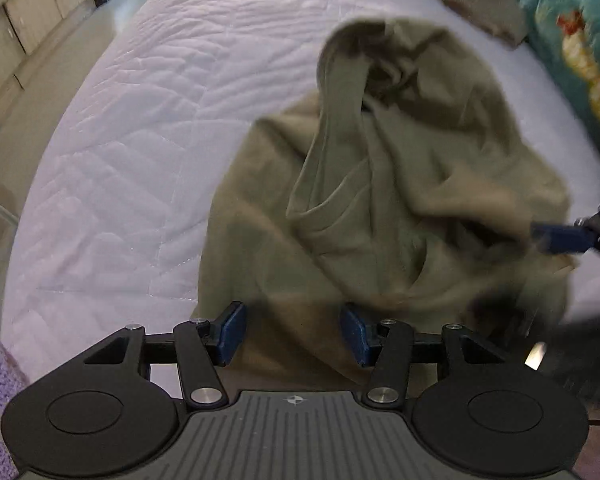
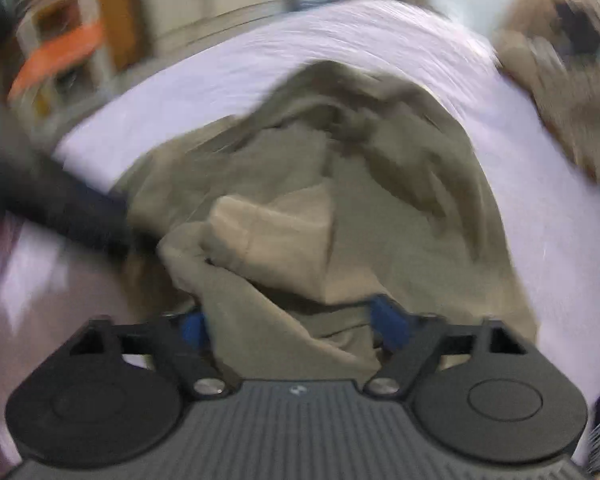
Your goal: Fold clothes
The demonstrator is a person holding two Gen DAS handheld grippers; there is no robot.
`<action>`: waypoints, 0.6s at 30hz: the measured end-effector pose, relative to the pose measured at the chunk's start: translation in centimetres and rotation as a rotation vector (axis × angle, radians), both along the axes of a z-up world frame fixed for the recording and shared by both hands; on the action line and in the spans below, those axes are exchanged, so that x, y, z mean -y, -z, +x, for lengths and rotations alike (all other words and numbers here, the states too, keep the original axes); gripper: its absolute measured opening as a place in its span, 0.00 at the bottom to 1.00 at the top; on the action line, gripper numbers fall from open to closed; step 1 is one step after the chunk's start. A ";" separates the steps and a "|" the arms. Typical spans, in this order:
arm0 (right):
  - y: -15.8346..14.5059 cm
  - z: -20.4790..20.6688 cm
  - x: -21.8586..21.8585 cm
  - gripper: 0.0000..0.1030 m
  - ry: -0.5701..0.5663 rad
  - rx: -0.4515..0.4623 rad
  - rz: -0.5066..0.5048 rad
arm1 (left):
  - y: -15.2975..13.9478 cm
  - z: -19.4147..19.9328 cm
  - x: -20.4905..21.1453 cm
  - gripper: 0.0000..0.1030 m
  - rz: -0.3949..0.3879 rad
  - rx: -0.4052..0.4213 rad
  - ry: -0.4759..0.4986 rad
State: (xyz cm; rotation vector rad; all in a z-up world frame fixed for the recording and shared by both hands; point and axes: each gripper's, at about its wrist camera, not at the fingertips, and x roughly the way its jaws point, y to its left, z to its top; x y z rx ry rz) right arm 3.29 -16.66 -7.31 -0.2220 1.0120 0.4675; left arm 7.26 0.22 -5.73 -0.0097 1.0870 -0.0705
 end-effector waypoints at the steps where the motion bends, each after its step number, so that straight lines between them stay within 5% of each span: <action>1: -0.1 0.6 0.9 0.57 0.061 -0.010 0.036 | 0.8 -0.4 0.2 0.53 0.015 -0.011 -0.007; 4: -0.5 1.9 3.6 0.58 0.193 -0.037 0.130 | 1.3 0.8 1.0 0.53 0.077 0.029 -0.052; 15: -1.8 6.5 10.4 0.76 0.350 -0.039 0.208 | -2.7 -0.7 2.4 0.53 -0.325 -0.016 0.050; 18: -1.7 8.0 11.9 0.78 0.384 -0.044 0.216 | -2.3 -0.3 5.5 0.53 -0.282 -0.013 0.074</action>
